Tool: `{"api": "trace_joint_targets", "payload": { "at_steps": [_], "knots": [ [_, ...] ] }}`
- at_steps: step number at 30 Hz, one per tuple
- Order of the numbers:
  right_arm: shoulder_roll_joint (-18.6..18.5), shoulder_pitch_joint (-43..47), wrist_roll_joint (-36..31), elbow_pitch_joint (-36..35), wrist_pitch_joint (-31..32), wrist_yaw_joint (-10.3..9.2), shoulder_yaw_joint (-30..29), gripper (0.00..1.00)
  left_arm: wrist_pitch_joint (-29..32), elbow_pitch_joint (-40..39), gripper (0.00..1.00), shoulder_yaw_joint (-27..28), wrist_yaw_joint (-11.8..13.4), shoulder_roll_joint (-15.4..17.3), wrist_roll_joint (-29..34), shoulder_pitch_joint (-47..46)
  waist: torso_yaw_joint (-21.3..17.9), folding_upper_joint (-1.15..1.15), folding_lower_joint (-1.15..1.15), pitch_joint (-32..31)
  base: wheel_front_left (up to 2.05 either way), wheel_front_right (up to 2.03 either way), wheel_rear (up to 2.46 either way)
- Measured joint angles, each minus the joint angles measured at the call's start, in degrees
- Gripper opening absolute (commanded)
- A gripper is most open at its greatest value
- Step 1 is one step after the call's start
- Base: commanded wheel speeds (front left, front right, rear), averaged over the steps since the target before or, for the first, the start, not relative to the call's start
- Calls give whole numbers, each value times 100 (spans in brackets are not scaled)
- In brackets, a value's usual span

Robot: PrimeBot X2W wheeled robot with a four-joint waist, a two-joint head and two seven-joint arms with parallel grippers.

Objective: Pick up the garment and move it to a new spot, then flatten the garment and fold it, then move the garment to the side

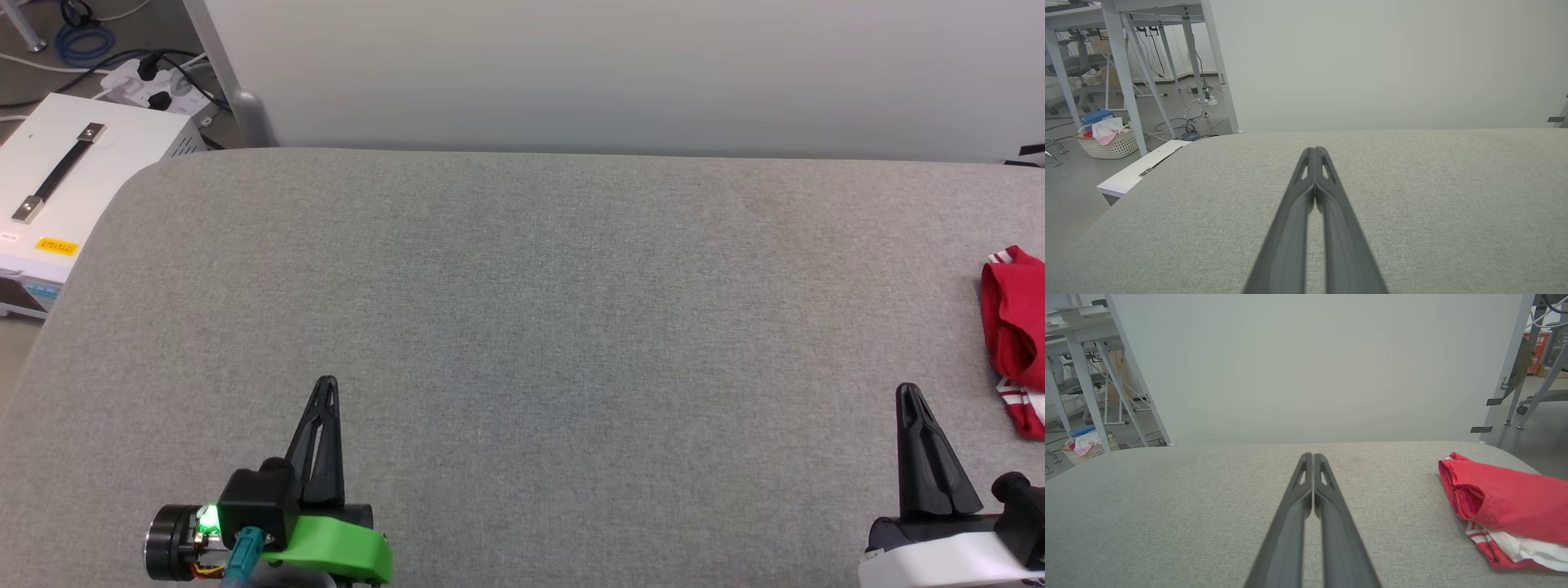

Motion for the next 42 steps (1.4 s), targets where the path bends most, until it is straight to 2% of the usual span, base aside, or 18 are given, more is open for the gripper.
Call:
{"api": "trace_joint_targets", "payload": {
  "at_steps": [42],
  "knots": [
    [4,-191,-294,188,494,0,120,0,476,-2,0,107,0,-11,44,-27,-111,0,0,-120,0,0,0]
  ]
}}
